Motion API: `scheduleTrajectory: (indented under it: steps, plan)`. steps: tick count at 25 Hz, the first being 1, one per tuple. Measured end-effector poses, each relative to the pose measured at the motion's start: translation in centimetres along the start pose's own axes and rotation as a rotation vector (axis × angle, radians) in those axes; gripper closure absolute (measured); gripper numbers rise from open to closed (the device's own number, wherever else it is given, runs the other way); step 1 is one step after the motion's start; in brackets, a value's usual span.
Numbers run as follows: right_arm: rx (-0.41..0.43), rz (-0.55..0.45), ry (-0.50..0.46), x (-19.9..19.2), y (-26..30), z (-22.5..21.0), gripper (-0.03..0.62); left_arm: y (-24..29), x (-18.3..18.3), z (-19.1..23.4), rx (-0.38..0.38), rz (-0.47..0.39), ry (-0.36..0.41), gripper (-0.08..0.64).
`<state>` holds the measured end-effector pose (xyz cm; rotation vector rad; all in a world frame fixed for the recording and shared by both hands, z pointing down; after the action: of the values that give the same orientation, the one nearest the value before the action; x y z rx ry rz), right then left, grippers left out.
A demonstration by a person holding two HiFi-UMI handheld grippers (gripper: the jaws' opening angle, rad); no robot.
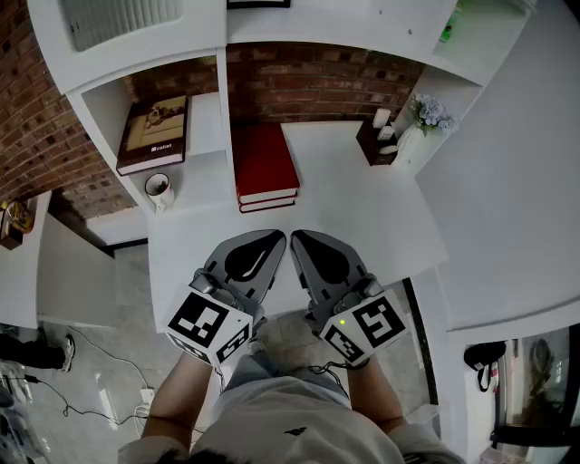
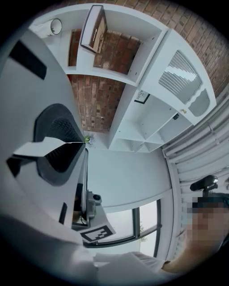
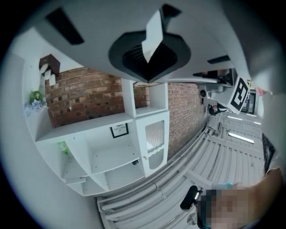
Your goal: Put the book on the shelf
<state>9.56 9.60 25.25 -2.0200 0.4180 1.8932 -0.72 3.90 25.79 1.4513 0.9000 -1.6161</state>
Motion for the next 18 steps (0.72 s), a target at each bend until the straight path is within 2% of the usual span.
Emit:
scheduleTrajectory:
  steps: [18]
  plan:
    - [0.018,-0.01,-0.012,0.0,2.3,0.2,0.583,0.0,0.1,2.1,0.018,-0.002,0.003,0.545]
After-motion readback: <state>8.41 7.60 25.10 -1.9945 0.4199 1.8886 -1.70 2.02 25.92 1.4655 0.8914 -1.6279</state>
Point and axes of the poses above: the fingertips, and each gripper's own axes: y forward along the fingers, z to its left, x out of its top, the point moved 7 cm from there along -y, backward along the fingers, and after that the axes turned 10 degrees about x, right-handed, at the moved point
